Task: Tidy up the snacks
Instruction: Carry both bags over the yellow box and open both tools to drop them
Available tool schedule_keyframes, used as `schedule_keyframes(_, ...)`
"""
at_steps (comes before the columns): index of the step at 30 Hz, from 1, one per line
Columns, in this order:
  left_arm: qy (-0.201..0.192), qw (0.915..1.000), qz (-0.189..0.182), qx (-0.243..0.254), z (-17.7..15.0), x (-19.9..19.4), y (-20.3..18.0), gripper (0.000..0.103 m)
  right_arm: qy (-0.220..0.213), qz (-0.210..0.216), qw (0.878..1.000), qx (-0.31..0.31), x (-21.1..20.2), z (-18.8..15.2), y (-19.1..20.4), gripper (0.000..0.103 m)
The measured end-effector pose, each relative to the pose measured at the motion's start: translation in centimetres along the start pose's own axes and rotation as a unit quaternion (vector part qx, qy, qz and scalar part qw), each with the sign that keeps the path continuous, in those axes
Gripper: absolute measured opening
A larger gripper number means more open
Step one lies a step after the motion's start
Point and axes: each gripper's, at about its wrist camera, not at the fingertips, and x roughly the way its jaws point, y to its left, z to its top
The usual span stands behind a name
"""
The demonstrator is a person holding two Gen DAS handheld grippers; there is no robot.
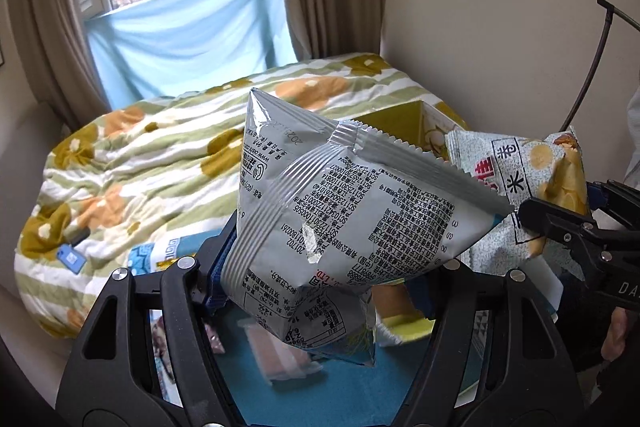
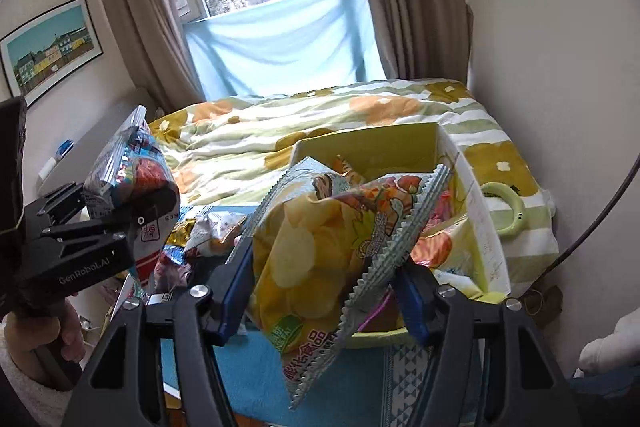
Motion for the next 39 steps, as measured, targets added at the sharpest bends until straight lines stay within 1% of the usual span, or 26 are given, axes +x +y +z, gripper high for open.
schedule_keyframes(5, 0.028, 0.999, -0.032, 0.014, 3.1, 5.8, -2.0, 0.067, -0.006, -0.037, 0.999, 0.034, 1.4, 2.1, -2.9, 0.06)
schedule_keyframes(8, 0.051, 0.9976, -0.041, 0.025, 4.6, 9.4, -3.0, 0.067, -0.003, -0.053, 0.998, 0.04, 2.5, 3.4, -4.3, 0.06)
schedule_keyframes(12, 0.087, 0.9939, -0.06, 0.034, 6.2, 14.2, -3.9, 0.067, 0.005, -0.07, 0.996, 0.062, 4.6, 4.7, -6.3, 0.06)
schedule_keyframes(14, 0.101, 0.9922, -0.063, 0.037, 6.5, 16.1, -4.3, 0.069, 0.011, -0.08, 0.994, 0.073, 5.3, 5.3, -7.1, 0.06)
schedule_keyframes(15, 0.108, 0.9913, -0.065, 0.038, 6.6, 16.9, -4.5, 0.074, 0.013, -0.086, 0.993, 0.077, 5.6, 5.6, -7.5, 0.06)
schedule_keyframes(16, 0.111, 0.9907, -0.066, 0.042, 6.5, 17.5, -4.7, 0.084, 0.014, -0.092, 0.992, 0.081, 5.9, 5.8, -7.9, 0.06)
schedule_keyframes(18, 0.107, 0.9909, -0.063, 0.052, 6.6, 18.0, -5.2, 0.102, 0.018, -0.101, 0.991, 0.088, 6.4, 6.1, -8.5, 0.06)
schedule_keyframes(19, 0.102, 0.9911, -0.064, 0.056, 6.5, 17.9, -5.2, 0.102, 0.021, -0.104, 0.99, 0.092, 6.7, 6.2, -8.8, 0.06)
schedule_keyframes(21, 0.104, 0.99, -0.074, 0.06, 6.4, 17.7, -5.0, 0.102, 0.026, -0.109, 0.989, 0.098, 7.2, 6.5, -9.3, 0.06)
schedule_keyframes(24, 0.102, 0.9896, -0.08, 0.062, 5.5, 16.7, -4.2, 0.102, 0.032, -0.112, 0.988, 0.102, 7.6, 6.7, -9.5, 0.06)
schedule_keyframes(28, 0.099, 0.9902, -0.076, 0.062, 4.3, 15.2, -3.2, 0.102, 0.037, -0.11, 0.988, 0.102, 8.4, 6.9, -9.5, 0.06)
schedule_keyframes(33, 0.104, 0.9908, -0.073, 0.048, 3.3, 14.2, -1.8, 0.102, 0.051, -0.097, 0.99, 0.092, 9.9, 7.8, -8.8, 0.06)
schedule_keyframes(37, 0.104, 0.9915, -0.069, 0.037, 3.2, 13.9, -0.9, 0.102, 0.059, -0.077, 0.992, 0.085, 11.5, 9.1, -8.1, 0.06)
schedule_keyframes(39, 0.103, 0.9922, -0.062, 0.031, 3.1, 13.7, -0.4, 0.102, 0.064, -0.075, 0.992, 0.082, 12.5, 9.8, -7.8, 0.06)
